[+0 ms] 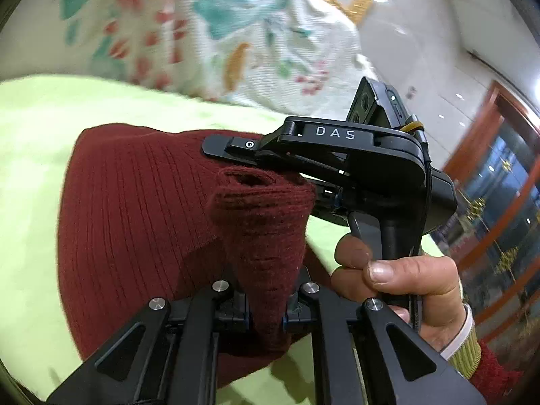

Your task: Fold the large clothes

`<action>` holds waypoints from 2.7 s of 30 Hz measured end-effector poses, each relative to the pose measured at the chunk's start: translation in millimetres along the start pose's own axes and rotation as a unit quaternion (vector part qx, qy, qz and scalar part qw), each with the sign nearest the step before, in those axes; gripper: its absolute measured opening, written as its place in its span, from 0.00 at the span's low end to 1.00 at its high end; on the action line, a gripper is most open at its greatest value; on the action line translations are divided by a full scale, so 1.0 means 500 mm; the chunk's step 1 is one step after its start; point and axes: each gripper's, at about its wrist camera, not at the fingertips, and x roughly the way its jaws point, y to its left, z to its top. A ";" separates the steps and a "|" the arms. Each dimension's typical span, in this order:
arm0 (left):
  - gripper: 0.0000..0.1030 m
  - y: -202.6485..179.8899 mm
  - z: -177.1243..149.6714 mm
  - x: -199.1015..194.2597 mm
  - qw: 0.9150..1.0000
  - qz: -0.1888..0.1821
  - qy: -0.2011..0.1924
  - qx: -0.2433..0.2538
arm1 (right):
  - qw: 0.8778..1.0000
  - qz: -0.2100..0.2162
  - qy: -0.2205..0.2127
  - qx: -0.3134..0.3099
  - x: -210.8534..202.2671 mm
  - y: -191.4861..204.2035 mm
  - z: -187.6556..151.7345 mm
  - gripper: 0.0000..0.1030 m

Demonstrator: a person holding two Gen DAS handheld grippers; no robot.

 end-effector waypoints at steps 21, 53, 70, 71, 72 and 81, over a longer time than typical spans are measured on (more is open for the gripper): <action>0.38 -0.055 -0.059 0.055 0.997 -0.026 0.076 -0.011 | 0.995 -0.093 -0.003 -0.018 -0.048 -0.116 -0.027 0.17; 0.85 0.279 -0.010 0.079 0.972 -0.057 0.123 -0.195 | 0.994 -0.097 0.018 0.039 -0.091 -0.152 -0.062 0.78; 0.51 0.238 0.007 0.047 0.982 -0.064 0.101 -0.143 | 0.996 -0.071 0.052 0.015 -0.042 -0.071 -0.081 0.33; 0.51 0.238 0.005 0.022 0.984 -0.063 0.094 -0.141 | 0.996 -0.068 0.054 0.011 -0.037 -0.057 -0.087 0.33; 0.51 0.242 0.001 -0.014 0.985 -0.060 0.085 -0.136 | 0.996 -0.062 0.057 0.006 -0.030 -0.040 -0.096 0.33; 0.51 0.327 -0.062 -0.261 0.989 -0.005 0.046 -0.138 | 0.994 0.030 0.095 -0.035 0.105 0.120 -0.199 0.32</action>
